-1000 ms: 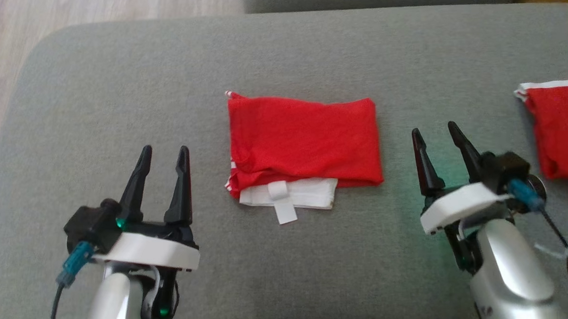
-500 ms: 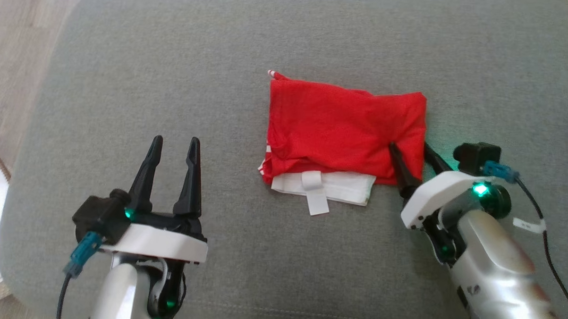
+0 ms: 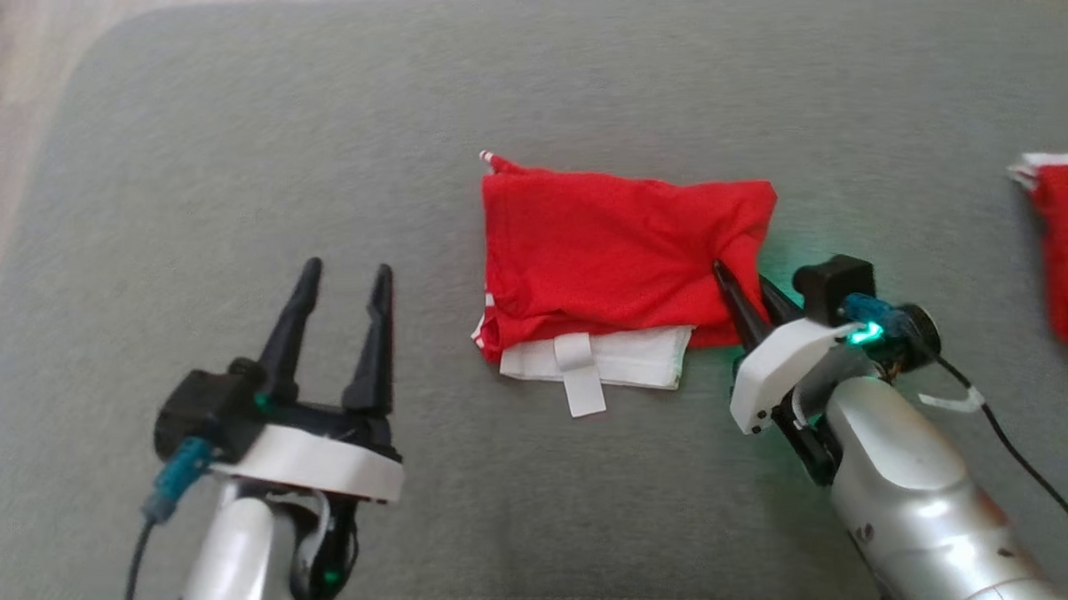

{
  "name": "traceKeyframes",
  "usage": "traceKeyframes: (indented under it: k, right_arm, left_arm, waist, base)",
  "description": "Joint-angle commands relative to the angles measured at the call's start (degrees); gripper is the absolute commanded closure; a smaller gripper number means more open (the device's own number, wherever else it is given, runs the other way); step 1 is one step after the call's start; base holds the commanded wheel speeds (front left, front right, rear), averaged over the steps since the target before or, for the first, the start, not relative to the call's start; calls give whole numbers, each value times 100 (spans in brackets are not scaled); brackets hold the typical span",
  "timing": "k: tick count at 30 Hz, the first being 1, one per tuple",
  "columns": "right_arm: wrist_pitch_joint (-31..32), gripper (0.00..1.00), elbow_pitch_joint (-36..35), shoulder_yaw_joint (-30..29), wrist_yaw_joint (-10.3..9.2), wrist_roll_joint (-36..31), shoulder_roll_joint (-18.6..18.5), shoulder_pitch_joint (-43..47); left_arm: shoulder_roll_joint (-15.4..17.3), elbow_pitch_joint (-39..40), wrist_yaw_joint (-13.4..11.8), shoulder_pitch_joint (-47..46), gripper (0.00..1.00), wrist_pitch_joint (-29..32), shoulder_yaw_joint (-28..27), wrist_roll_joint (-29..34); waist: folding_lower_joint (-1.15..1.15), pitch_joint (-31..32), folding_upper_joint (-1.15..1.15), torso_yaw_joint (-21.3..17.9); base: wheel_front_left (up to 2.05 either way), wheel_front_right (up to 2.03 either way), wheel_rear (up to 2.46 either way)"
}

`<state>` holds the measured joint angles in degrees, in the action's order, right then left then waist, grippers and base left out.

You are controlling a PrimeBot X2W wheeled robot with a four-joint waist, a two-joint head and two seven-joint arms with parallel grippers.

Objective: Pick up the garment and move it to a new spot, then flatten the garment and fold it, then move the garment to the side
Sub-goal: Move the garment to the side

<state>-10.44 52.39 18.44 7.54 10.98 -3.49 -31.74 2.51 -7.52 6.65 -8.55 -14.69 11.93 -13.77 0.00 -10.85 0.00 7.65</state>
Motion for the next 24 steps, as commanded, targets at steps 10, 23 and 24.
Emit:
traceKeyframes:
  k: [10,23,24]
  right_arm:
    - [-26,100,-899,706,-5,-988,-690,-472]
    - [783,100,-2114,926,-5,-434,-2900,-1136]
    - [819,100,-2082,872,-5,-429,-2993,-1173]
  left_arm:
    - [37,224,63,-372,0,-30,565,125]
    - [37,235,76,-989,0,-30,1053,141]
    - [37,229,76,-1027,0,-30,1063,152]
  waist:
    - [0,145,0,-1327]
    - [0,-489,0,-2009]
    - [0,-546,0,-1998]
  base:
    - [0,0,0]
    - [0,0,0]
    - [0,0,0]
